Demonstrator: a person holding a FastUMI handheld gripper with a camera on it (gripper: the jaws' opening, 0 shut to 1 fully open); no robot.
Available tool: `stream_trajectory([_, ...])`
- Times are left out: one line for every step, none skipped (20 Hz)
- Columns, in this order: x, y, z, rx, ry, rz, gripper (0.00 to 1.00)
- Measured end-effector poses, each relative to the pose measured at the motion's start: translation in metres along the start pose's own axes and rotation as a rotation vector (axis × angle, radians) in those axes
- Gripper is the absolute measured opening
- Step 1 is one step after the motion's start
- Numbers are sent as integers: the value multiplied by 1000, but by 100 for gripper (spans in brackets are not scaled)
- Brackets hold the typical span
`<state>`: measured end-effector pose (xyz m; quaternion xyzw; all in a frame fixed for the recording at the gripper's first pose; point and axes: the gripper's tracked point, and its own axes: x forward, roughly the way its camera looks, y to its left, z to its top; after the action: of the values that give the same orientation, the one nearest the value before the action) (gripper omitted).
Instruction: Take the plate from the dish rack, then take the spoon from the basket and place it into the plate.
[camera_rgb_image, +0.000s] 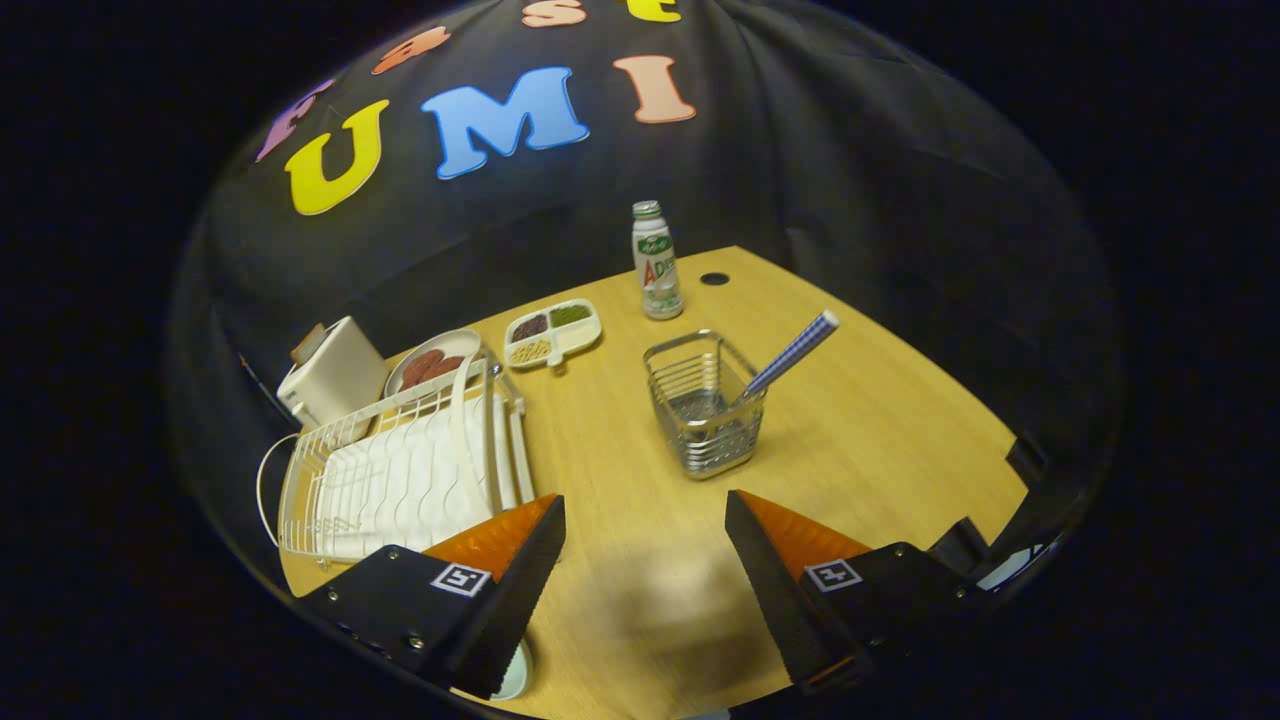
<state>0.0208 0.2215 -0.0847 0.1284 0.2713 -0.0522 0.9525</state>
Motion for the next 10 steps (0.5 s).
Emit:
stream_trajectory([2,-9,14,18,-36,-43,98])
stream_trajectory([6,-19,26,42,-66,-88,98])
stream_trajectory([9,-30,36,67,-91,-129,98])
stream_trajectory([14,-39,43,95,-107,-165,99])
stream_trajectory([19,-47,49,124,-116,-192,98])
stream_trajectory([24,-55,53,145,-123,-216,98])
stream_trajectory([30,-61,57,161,-131,-234,98])
stream_trajectory([39,-67,60,175,-136,-249,98])
stream_trajectory([45,-71,63,189,-141,-257,97])
stream_trajectory([52,-75,65,204,-142,-264,95])
